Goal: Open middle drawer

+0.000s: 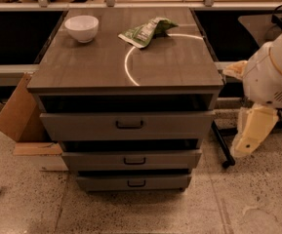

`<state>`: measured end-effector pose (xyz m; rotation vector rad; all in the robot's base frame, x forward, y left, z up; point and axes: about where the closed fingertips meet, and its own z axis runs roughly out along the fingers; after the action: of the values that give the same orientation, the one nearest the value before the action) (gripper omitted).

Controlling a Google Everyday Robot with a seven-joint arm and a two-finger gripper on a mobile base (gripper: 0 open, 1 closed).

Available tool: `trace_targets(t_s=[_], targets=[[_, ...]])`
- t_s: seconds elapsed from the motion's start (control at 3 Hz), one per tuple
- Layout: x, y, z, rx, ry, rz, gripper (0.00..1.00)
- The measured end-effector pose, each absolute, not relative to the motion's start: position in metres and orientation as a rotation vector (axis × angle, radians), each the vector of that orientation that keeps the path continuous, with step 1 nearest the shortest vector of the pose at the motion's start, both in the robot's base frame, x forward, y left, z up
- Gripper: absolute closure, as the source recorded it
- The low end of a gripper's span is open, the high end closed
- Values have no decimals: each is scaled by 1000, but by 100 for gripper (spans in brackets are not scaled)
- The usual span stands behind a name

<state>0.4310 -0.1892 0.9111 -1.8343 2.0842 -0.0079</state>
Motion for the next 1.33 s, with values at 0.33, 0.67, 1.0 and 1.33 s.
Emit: trace_targets(t_s=[0.33,0.67,1.0,1.33], targets=[[424,-169,856,-1896,2004,130,0],[409,-143,796,-1937,1958,315,0],[409,-143,793,-1941,1961,309,0],[411,-144,760,-1984,1995,246,0]])
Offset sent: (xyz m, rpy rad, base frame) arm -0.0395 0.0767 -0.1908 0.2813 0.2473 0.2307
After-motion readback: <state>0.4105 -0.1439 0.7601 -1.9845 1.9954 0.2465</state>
